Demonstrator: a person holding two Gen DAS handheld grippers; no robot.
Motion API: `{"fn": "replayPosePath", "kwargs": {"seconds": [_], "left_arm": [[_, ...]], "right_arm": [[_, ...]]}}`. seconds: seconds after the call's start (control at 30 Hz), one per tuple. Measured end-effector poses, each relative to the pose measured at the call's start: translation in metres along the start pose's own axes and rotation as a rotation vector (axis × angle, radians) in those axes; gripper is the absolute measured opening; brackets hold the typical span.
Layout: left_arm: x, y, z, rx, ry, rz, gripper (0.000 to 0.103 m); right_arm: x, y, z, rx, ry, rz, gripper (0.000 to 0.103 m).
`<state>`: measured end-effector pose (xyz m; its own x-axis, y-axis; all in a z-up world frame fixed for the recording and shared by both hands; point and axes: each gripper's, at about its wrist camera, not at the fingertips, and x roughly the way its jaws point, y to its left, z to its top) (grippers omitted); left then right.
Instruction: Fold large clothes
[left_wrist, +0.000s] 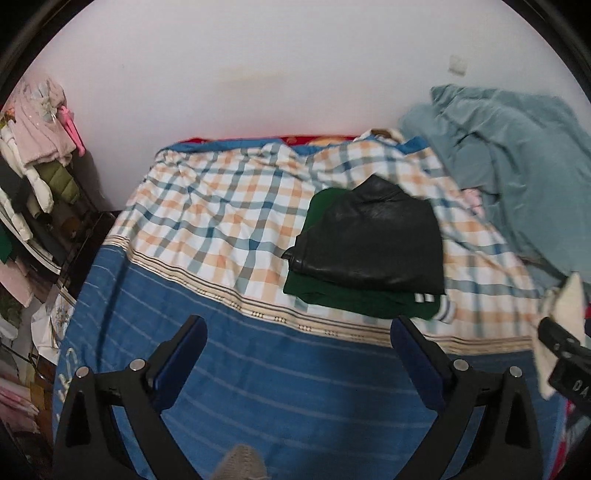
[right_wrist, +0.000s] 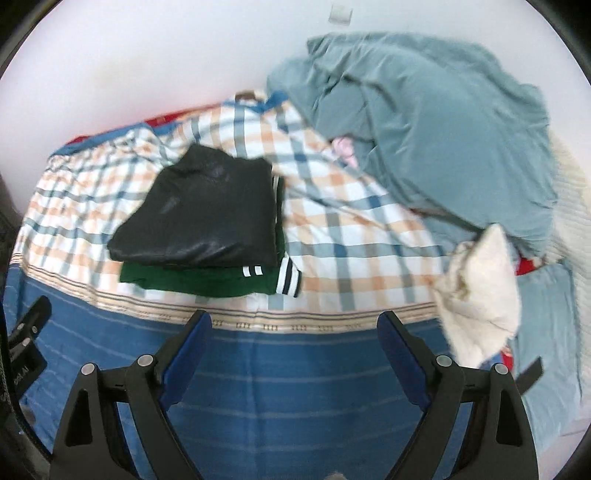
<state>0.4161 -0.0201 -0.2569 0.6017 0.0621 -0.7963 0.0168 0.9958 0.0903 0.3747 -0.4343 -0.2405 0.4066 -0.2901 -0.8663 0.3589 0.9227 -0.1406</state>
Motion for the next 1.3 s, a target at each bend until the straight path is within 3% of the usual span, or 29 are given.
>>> {"fn": "replayPosePath", "kwargs": {"seconds": [0.33,0.47,0.63,0.9,1.3], "left_arm": [[-0.164,0.012,-0.021,-0.001,-0.068,-0.017,0.101],[-0.214,0.018,-0.034,-0.010,-0.091,0.000,0.101],[-0.257,0.026,-0.050,-0.013,-0.101,0.004,0.101],[-0.302,0.027,-0.063,-0.001,-0.121,0.015,0.101],[-0.338,0.027,-0.069,-0.018,-0.185,0.011,0.102]], "right_arm": [[-0.202,-0.034,-0.052,0.048,-0.117,-0.004,0.092],[-0.278,-0.045,-0.073,0.047,-0.169,0.020,0.092],[-0.342,-0.056,-0.094,0.014,-0.212,0.039,0.092],[-0.409,-0.073,-0.126,-0.013,-0.231,0.074,0.092],[-0.464,-0.091,-0.133,-0.034,-0.311,0.093,0.097]]}}
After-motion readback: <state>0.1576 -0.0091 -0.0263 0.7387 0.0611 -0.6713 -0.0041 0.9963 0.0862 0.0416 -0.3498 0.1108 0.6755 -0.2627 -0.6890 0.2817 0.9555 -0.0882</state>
